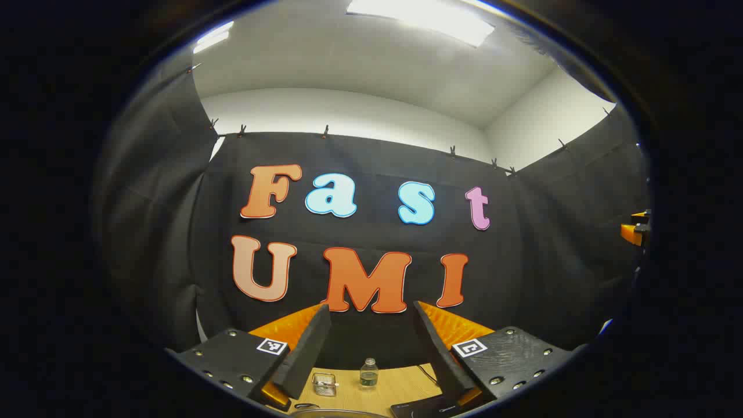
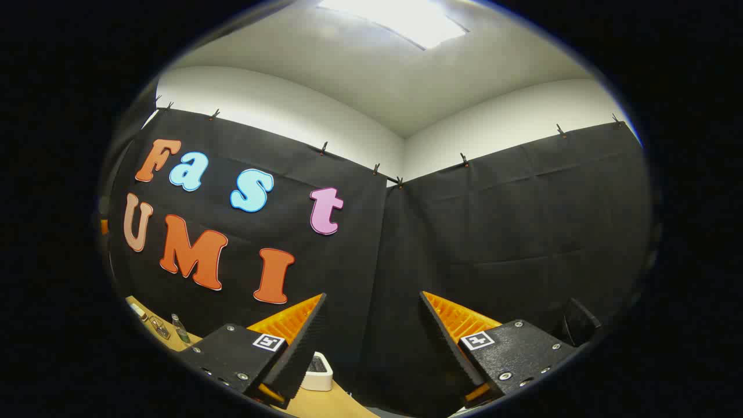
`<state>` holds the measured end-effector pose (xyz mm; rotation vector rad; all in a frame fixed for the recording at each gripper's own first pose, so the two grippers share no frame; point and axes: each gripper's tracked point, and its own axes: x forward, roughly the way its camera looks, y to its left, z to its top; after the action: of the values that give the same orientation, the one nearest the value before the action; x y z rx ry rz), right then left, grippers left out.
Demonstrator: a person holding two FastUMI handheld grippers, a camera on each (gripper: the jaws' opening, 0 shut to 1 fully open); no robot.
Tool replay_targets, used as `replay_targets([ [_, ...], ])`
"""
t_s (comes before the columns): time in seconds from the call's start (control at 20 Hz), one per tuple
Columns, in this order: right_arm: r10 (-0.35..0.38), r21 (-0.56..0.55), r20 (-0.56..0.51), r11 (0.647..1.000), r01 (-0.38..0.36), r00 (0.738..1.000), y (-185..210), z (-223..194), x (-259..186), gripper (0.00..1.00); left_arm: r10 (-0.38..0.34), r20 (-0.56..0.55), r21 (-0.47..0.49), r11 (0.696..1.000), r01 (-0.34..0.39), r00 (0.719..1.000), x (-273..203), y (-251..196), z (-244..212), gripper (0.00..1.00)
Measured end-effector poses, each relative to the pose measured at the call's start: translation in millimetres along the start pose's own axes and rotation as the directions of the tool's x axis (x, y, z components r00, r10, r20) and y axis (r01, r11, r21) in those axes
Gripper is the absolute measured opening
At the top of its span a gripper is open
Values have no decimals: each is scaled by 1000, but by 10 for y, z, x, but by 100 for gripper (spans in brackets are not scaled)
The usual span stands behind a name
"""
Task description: First push the handle of the pot to place it horizontally, then grasp the pot with both hands and set it on the induction cooktop.
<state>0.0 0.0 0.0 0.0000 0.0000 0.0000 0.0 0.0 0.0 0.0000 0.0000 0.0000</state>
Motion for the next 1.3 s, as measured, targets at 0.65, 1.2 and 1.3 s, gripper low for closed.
replay_targets([
  [0.65, 8, -4, -20, 1000, -8, 1000, 54, -92, 49, 94, -9, -34, 1, 1000, 9, 999, 31, -12, -135, 87],
  [1.2, 35, 2, -38, 999, -35, 999, 152, -203, 115, 94, -37, -106, 17, 999, 39, 994, 10, -84, -356, 86],
  [1.3, 39, 1, -40, 999, -39, 998, 169, -219, 122, 94, -52, -130, 13, 998, 54, 990, -3, -126, -432, 86],
])
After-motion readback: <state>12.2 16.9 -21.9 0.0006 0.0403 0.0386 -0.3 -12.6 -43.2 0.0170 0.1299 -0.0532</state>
